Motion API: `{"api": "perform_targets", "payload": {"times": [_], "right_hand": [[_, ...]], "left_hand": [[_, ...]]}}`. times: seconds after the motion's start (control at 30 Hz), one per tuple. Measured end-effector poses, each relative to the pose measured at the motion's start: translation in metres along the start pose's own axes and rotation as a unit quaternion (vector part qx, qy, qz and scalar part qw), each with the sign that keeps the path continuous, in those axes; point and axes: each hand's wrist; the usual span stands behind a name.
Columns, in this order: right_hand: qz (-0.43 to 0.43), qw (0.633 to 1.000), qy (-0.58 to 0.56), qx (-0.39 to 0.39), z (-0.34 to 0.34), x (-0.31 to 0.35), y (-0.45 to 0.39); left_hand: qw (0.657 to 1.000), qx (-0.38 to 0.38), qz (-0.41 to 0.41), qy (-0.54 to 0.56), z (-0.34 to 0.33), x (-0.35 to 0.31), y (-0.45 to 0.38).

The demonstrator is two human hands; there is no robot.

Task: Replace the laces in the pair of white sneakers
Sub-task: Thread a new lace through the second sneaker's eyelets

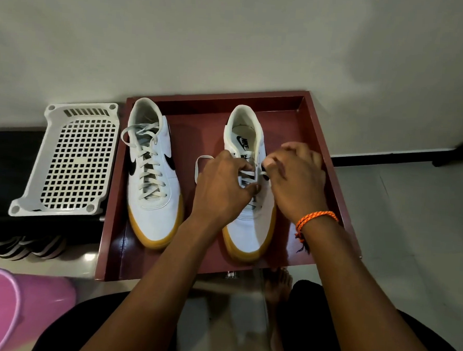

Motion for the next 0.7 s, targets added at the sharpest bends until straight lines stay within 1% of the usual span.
{"api": "perform_targets", "payload": {"times": [0.07, 0.17, 0.27, 0.43, 0.53, 0.63, 0.7], "right_hand": [[-0.004, 0.999, 0.023, 0.036, -0.006, 0.004, 0.004], [-0.014, 0.999, -0.01, 0.04, -0.007, 0.004, 0.004], [-0.036, 0.994, -0.097, 0.021, -0.003, 0.002, -0.002], [-0.054, 0.971, -0.232, -0.013, 0.004, -0.005, -0.012], [-0.066, 0.956, -0.284, -0.034, 0.007, -0.002, -0.012], [-0.08, 0.933, -0.346, -0.062, 0.01, -0.003, -0.014], [-0.089, 0.933, -0.339, -0.085, 0.011, -0.006, -0.017]], "left_hand": [[1.0, -0.005, -0.003, -0.009, 0.0, 0.0, 0.0], [1.0, -0.01, -0.002, -0.03, 0.0, -0.001, 0.002], [0.999, -0.021, -0.008, -0.04, -0.001, -0.001, 0.002], [1.0, -0.02, -0.009, -0.018, -0.002, -0.001, 0.0], [1.0, -0.017, -0.003, -0.016, -0.001, 0.0, 0.0], [1.0, -0.006, -0.001, -0.022, 0.001, -0.001, 0.001], [1.0, -0.003, -0.003, -0.028, 0.002, -0.002, 0.002]]}}
Point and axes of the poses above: each hand's wrist, its own y-axis away from the middle knuckle, its own z-axis out of the back of the hand, x = y × z, and after that the axes turned 2 degrees about y, right-handed
